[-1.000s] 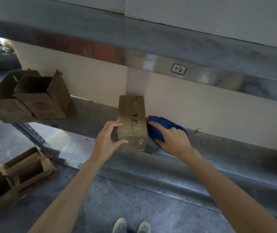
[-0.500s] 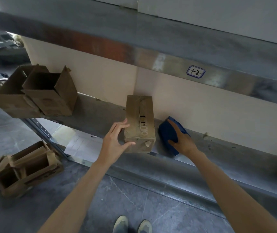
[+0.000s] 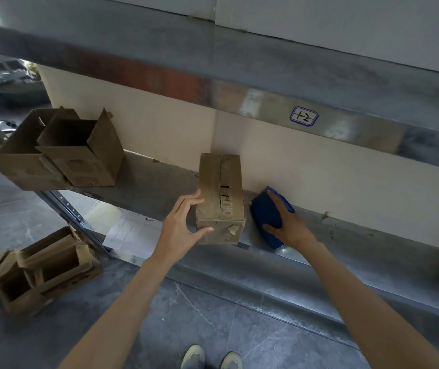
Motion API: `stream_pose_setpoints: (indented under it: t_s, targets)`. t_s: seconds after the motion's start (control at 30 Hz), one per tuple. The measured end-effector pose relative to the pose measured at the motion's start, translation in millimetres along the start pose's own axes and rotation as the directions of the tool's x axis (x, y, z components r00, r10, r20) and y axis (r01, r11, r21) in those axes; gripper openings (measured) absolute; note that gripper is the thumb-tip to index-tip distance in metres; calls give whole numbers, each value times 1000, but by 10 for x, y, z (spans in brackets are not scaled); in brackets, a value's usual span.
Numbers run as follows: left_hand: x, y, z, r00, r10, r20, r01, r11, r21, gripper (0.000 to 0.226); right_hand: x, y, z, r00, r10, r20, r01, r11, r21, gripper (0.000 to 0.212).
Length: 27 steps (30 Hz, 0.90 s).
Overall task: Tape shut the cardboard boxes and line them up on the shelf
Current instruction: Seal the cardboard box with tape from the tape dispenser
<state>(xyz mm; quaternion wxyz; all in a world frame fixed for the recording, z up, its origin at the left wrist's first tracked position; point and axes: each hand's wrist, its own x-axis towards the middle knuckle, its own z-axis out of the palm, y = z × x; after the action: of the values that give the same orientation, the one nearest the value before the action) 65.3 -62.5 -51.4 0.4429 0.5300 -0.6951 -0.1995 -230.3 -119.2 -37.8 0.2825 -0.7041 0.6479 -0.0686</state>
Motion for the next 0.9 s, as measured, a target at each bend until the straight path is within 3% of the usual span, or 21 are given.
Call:
stream_pose_setpoints:
  t_s: [0.07, 0.23, 0.37, 0.5, 0.9]
  targets:
    - [-1, -2, -16, 1000, 11, 14, -11, 1000, 1, 68, -45, 14, -79, 1000, -12, -17, 12, 1000, 3, 94]
    - [7, -30, -90, 998, 31, 55, -35, 997, 74, 67, -223, -20, -301, 983, -99, -152, 57, 964, -259, 87]
    - [6, -24, -159, 995, 26, 95, -33, 997, 65, 70, -344, -243, -341, 931, -315, -186, 290, 945, -152, 77]
    - [24, 3, -163, 993, 48, 109, -54, 997, 52, 71, -402, -540, -204, 832, -531, -164, 522, 848, -93, 78]
    - [81, 5, -201, 990, 59, 129, -72, 992, 103, 67, -314, -772, 78, 813, -520, -261, 538, 843, -6, 66]
